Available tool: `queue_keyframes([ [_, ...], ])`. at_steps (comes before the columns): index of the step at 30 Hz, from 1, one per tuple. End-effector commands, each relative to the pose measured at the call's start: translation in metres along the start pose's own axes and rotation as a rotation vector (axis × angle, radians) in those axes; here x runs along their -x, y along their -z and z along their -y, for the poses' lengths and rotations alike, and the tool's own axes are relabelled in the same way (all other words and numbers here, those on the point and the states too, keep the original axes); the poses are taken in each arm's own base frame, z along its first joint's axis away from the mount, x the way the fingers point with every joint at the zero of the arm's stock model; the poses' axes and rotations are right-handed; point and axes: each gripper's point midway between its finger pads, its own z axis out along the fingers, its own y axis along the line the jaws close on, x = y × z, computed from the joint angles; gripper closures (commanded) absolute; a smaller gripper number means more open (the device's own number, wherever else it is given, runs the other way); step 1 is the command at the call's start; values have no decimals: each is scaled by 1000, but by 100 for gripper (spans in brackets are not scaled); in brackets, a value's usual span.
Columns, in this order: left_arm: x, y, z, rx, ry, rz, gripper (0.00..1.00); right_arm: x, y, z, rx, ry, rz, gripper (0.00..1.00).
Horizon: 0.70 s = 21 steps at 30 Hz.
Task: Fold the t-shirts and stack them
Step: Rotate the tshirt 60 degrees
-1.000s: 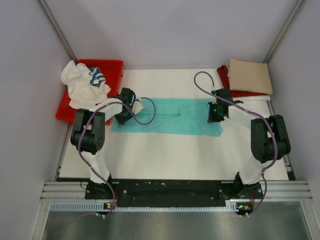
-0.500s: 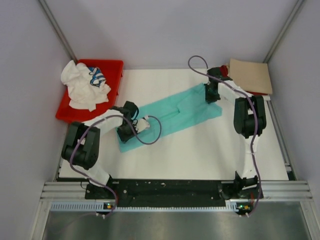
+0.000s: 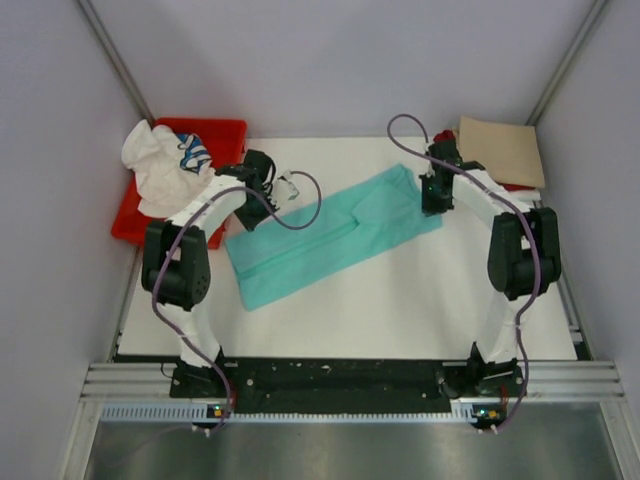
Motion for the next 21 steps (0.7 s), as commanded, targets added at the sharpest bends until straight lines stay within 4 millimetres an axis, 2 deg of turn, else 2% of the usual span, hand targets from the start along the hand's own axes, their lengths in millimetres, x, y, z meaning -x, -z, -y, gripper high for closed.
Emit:
queue_keyframes([
  [1,-4,-32,-39,133,31,-96,81,-23,-15,-2,42,-52,-46,100],
  [4,-15,-47,-32,108,-6,-134,81,-27,-39,0,67,-87,-95,100],
  [7,-40,-60,-8,51,-58,-189,81,-15,-58,6,61,-121,-97,100],
  [9,-70,-66,26,-36,-102,-247,81,-3,-71,7,78,-159,-101,100],
  [11,-87,-65,57,-105,-135,-270,81,16,-81,8,99,-197,-84,100],
  [13,-99,-59,98,-210,-173,-283,81,41,-90,6,124,-215,-48,100],
  [14,-101,-55,117,-257,-191,-283,80,51,-100,-4,173,-219,-44,100],
  [16,-96,-44,160,-362,-245,-252,80,81,-107,-27,296,-223,-3,100],
  [17,-89,-37,183,-417,-285,-221,79,98,-108,-37,351,-218,26,100],
  [18,-83,-27,203,-477,-323,-195,79,124,-101,-44,390,-211,85,100],
  [20,-70,-7,224,-549,-350,-137,78,148,-93,-46,406,-199,150,96],
  [21,-60,4,224,-555,-341,-99,78,159,-83,-45,403,-168,191,93],
])
